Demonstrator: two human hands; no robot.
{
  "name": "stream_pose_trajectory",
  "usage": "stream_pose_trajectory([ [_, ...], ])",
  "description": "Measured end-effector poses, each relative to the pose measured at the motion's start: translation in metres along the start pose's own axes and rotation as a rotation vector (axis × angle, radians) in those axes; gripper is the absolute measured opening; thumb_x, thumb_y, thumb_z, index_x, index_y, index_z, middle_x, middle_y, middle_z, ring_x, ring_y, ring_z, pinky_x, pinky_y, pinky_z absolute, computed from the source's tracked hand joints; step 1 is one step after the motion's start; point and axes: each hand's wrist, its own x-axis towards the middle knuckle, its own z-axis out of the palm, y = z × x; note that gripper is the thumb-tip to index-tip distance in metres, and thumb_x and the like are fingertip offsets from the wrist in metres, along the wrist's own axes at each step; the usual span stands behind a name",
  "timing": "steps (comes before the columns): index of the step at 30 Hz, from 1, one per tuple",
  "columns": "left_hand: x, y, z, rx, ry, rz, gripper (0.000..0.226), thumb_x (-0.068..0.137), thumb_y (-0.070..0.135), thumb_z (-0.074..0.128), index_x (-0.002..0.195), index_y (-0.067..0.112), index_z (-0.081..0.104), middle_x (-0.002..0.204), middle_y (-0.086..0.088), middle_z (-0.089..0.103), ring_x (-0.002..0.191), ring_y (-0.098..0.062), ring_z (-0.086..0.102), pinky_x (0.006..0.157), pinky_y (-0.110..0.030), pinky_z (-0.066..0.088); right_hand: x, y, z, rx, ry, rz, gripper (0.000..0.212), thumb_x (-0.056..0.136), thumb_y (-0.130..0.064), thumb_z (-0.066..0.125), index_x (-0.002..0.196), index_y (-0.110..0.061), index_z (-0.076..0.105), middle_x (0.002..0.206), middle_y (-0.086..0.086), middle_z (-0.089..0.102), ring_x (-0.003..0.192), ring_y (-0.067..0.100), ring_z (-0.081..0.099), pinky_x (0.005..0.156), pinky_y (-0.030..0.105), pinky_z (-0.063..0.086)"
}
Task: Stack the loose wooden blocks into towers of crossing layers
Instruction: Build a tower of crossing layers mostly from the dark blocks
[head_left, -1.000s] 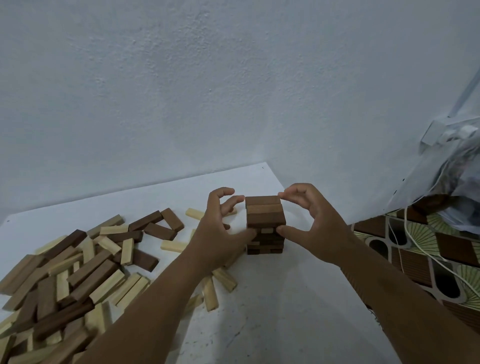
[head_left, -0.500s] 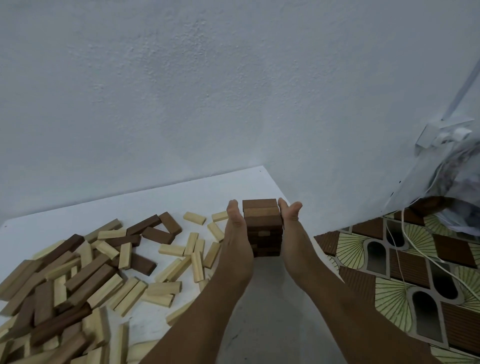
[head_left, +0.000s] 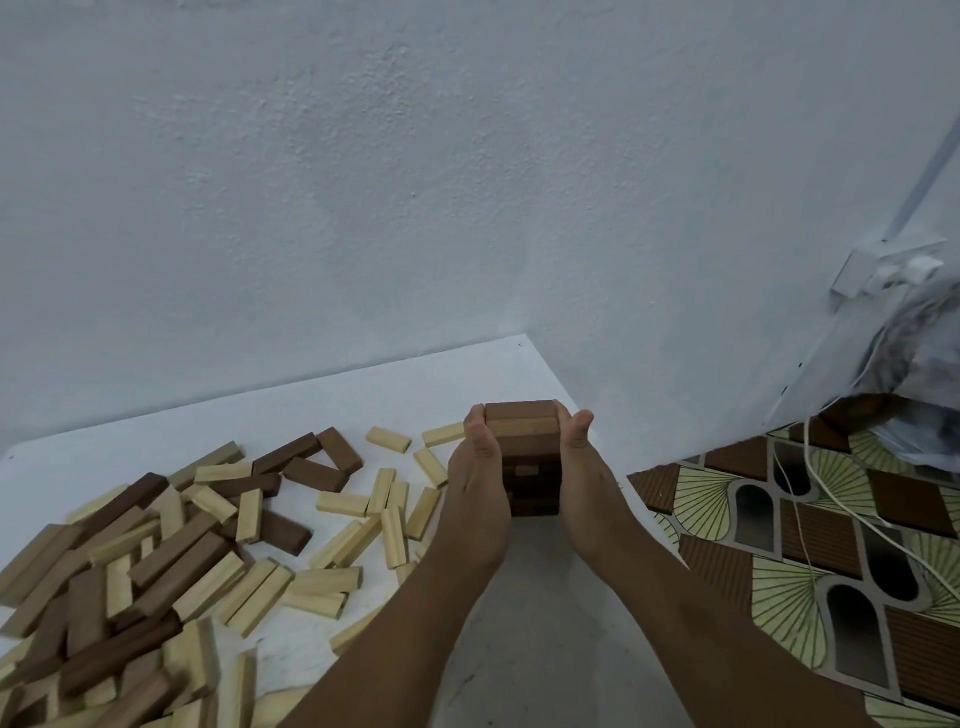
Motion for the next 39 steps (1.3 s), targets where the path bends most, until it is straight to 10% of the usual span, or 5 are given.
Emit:
stream_pose_trajectory([
  [5,-0.001,0.002,-0.002,0.047,0.018,-0.038,0.097,0.066,0.098,0.008,0.148,0.05,0.025,0.154,0.01,0.036,0.143,-0.011,0.032,0.12,-0.046,0.024,0.005,0.007,-0.001,-0.055,-0.003,0.011,0.111,0.056,-0.104,0.012,0.15,-0.046,0.024,0.159,-0.016,0.024,0.149,0.014,0.015,0.122,0.048,0.013],
  [17,-0.041,0.053,-0.069,0.111,0.339,0.273,0.015,0.097,0.019,0.056,0.101,0.028,0.067,0.104,0.014,0.071,0.104,-0.002,0.062,0.089,-0.029,0.05,-0.03,-0.057,0.015,-0.331,0.209,-0.668,0.032,0.094,-0.027,0.056,0.123,-0.017,0.063,0.119,-0.024,0.057,0.137,0.001,0.039,0.119,0.026,0.023],
  [25,-0.048,0.052,-0.147,0.224,0.405,0.216,0.014,0.094,0.013,0.058,0.094,0.025,0.064,0.084,0.007,0.073,0.076,-0.008,0.07,0.06,-0.032,0.051,-0.042,-0.067,0.091,-0.418,0.02,-0.533,0.03,0.093,-0.033,0.061,0.123,-0.029,0.063,0.117,-0.023,0.06,0.109,-0.01,0.049,0.09,0.001,0.031],
  [33,0.014,0.021,-0.195,1.351,0.023,0.151,0.049,0.084,0.012,0.053,0.111,0.053,0.057,0.106,0.016,0.048,0.107,-0.015,0.039,0.087,-0.031,0.032,-0.012,-0.045,0.132,-0.494,-0.067,-0.439,0.028,0.094,-0.025,0.061,0.122,-0.027,0.063,0.115,-0.016,0.064,0.109,0.001,0.055,0.094,0.022,0.046],
  [39,0.031,0.015,-0.2,1.489,-0.001,0.249,0.027,0.088,0.027,0.057,0.107,0.045,0.06,0.11,0.007,0.046,0.109,-0.02,0.037,0.087,-0.036,0.027,0.029,-0.029,0.145,-0.589,-0.134,-0.398,0.03,0.09,-0.012,0.06,0.118,-0.023,0.063,0.108,-0.008,0.065,0.097,0.005,0.06,0.076,0.007,0.044],
])
